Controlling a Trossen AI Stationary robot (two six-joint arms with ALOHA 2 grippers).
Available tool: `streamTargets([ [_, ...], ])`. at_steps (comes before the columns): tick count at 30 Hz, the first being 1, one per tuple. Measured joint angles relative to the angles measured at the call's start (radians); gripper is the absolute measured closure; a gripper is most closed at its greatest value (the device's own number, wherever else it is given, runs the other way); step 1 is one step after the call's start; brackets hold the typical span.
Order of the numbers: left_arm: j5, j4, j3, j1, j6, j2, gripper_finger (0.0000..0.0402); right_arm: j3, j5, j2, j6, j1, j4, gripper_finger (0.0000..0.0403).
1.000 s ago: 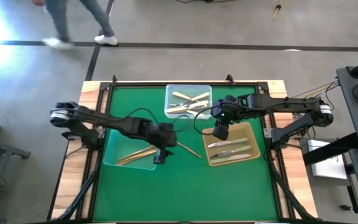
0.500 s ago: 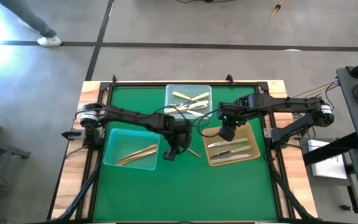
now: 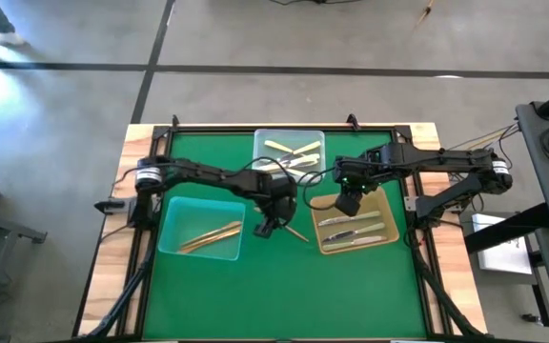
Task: Sort silverware by color (type)
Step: Put the gold knife into the blue bin
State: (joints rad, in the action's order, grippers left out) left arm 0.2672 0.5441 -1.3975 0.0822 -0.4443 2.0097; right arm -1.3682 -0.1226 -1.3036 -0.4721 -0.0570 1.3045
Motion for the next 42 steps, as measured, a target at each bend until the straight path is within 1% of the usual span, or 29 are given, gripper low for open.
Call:
streamTargets([
  [5, -0.004, -0.009, -0.041, 0.000, 0.006, 0.067, 0.0255, 0.000, 0.000, 0.000, 0.002, 0.000, 0.000, 0.0257],
  [8, -0.041, -0.013, -0.082, 0.000, 0.018, 0.118, 0.0255, 0.000, 0.000, 0.000, 0.002, 0.000, 0.000, 0.0257],
  [10, -0.066, 0.010, -0.113, 0.000, 0.052, 0.146, 0.0255, 0.000, 0.000, 0.000, 0.003, 0.000, 0.001, 0.0257],
  [14, -0.067, 0.061, -0.135, -0.004, 0.072, 0.202, 0.0259, 0.000, 0.000, 0.000, 0.005, 0.000, 0.001, 0.0257],
  [17, -0.086, 0.061, -0.138, -0.007, 0.118, 0.225, 0.0274, 0.000, -0.001, 0.000, 0.005, 0.000, 0.001, 0.0257],
  [19, -0.090, 0.058, -0.138, -0.007, 0.147, 0.230, 0.0295, 0.000, -0.001, 0.000, 0.005, 0.000, 0.001, 0.0257],
  [24, -0.096, 0.047, -0.138, -0.005, 0.204, 0.231, 0.0381, 0.000, -0.001, 0.000, 0.005, 0.000, 0.001, 0.0257],
  [25, -0.102, 0.047, -0.138, -0.005, 0.215, 0.231, 0.0388, 0.000, -0.001, 0.000, 0.005, 0.000, 0.001, 0.0257],
  [29, -0.150, 0.047, -0.138, -0.011, 0.255, 0.231, 0.0392, 0.000, -0.001, 0.000, 0.001, 0.000, 0.002, 0.0257],
  [31, -0.123, 0.048, -0.138, -0.010, 0.270, 0.227, 0.0396, 0.000, -0.001, 0.000, 0.001, 0.000, 0.001, 0.0257],
  [33, -0.067, 0.049, -0.136, -0.004, 0.282, 0.216, 0.0397, 0.001, -0.001, 0.000, 0.001, 0.000, 0.001, 0.0257],
  [38, -0.042, 0.070, -0.126, -0.007, 0.293, 0.145, 0.0399, 0.001, -0.001, 0.000, 0.001, 0.000, 0.002, 0.0257],
  [40, -0.030, 0.118, -0.116, -0.007, 0.296, 0.114, 0.0400, 0.001, -0.001, 0.000, 0.002, 0.000, 0.002, 0.0257],
  [42, -0.027, 0.133, -0.116, -0.003, 0.297, 0.080, 0.0400, 0.001, -0.001, 0.000, 0.003, 0.000, 0.001, 0.0257],
])
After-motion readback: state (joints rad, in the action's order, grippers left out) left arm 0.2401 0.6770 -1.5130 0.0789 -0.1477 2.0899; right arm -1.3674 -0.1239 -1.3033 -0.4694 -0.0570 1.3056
